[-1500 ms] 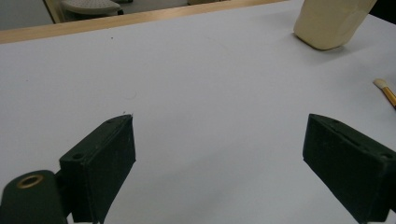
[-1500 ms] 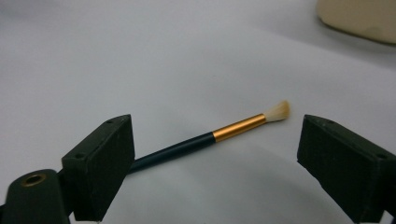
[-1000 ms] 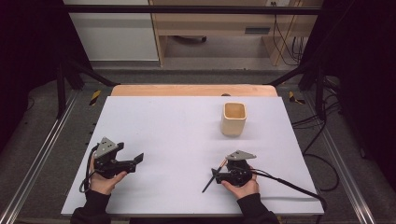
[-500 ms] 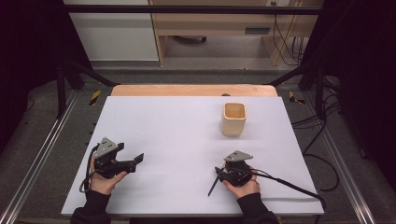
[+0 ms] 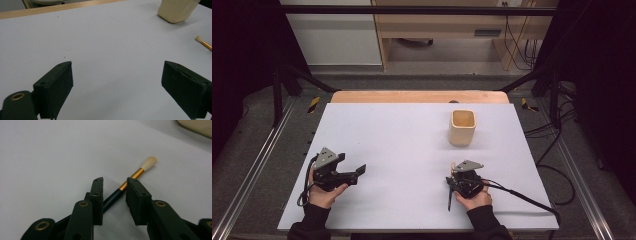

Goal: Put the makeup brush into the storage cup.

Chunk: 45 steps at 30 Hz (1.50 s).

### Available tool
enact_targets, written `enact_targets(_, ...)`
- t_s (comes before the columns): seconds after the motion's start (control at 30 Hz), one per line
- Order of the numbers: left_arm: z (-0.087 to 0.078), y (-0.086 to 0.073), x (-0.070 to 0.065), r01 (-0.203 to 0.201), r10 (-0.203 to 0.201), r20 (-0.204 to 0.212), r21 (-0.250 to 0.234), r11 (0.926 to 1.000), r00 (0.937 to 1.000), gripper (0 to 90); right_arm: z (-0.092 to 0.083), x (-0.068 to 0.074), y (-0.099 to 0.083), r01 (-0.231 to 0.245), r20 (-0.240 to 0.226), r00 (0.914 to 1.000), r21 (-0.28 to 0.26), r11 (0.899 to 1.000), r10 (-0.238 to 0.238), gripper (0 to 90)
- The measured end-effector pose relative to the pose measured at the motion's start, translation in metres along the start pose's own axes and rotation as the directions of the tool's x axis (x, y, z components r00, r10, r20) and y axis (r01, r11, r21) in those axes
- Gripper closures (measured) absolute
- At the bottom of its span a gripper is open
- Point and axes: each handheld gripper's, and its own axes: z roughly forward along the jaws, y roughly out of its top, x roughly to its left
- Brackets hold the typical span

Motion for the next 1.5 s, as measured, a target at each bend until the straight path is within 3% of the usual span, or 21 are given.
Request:
enact_targets(0.4,0.000,0.000,0.000,-0.001,0.001,0.001,0.002,1.0000,1.0000,10.0,0.000,-0.004,0.003,0.005,-0.013,0.9999,0.018,1.000,-0.005,79.9)
enact_targets(0.43,0.000,0.000,0.000,-0.001,0.001,0.003,0.003,1.0000,1.0000,10.0,0.001,-0.006,0.003,0.022,-0.016,0.9996,0.017,1.000,-0.022,81.5)
enact_targets(0.67,0.000,0.000,0.000,-0.001,0.001,0.004,0.002,1.0000,1.0000,10.1,0.001,-0.007,0.006,0.011,-0.033,0.9994,0.033,0.999,-0.009,82.4)
enact_targets(0.73,0.000,0.000,0.000,0.000,0.000,0.004,0.004,1.0000,1.0000,10.1,0.001,-0.008,0.006,0.018,-0.035,0.9992,0.032,0.999,-0.017,80.3)
enact_targets(0.77,0.001,0.000,0.001,0.000,0.000,0.005,0.004,1.0000,1.0000,10.1,0.000,-0.009,0.007,0.019,-0.031,0.9994,0.035,0.999,-0.018,72.7)
enact_targets(0.87,0.001,0.000,0.001,0.002,-0.002,0.007,0.004,1.0000,1.0000,10.1,-0.003,-0.011,0.009,0.026,-0.036,0.9990,0.025,0.999,-0.025,68.9)
enact_targets(0.9,0.001,0.000,0.002,0.003,-0.003,0.006,0.005,1.0000,1.0000,10.1,-0.010,-0.014,0.013,0.024,-0.053,0.9983,-0.001,1.000,-0.024,65.1)
enact_targets(1.0,0.001,0.000,0.002,0.004,-0.004,0.006,0.005,1.0000,1.0000,10.1,-0.017,-0.017,0.019,0.021,-0.064,0.9977,-0.008,1.000,-0.022,58.0)
enact_targets(1.17,0.001,0.000,0.001,0.003,-0.003,0.005,0.009,1.0000,1.0000,10.1,-0.036,-0.029,0.035,0.051,-0.026,0.9984,0.034,0.998,-0.050,40.9)
enact_targets(1.27,0.001,0.000,0.002,0.004,-0.004,0.004,0.009,1.0000,1.0000,10.1,-0.039,-0.032,0.038,0.051,-0.024,0.9984,0.050,0.997,-0.050,37.6)
enact_targets(1.37,0.001,0.000,0.002,0.006,-0.006,0.003,0.011,0.9999,1.0000,10.1,-0.041,-0.033,0.043,0.035,-0.047,0.9984,0.110,0.993,-0.030,34.4)
enact_targets(1.47,0.002,0.000,0.003,0.006,-0.006,0.002,0.013,0.9999,1.0000,10.1,-0.040,-0.033,0.044,0.059,-0.049,0.9974,0.132,0.990,-0.053,33.3)
enact_targets(1.5,0.002,0.000,0.003,0.006,-0.006,0.001,0.014,0.9999,1.0000,10.1,-0.040,-0.032,0.045,0.042,-0.053,0.9980,0.145,0.989,-0.035,31.6)
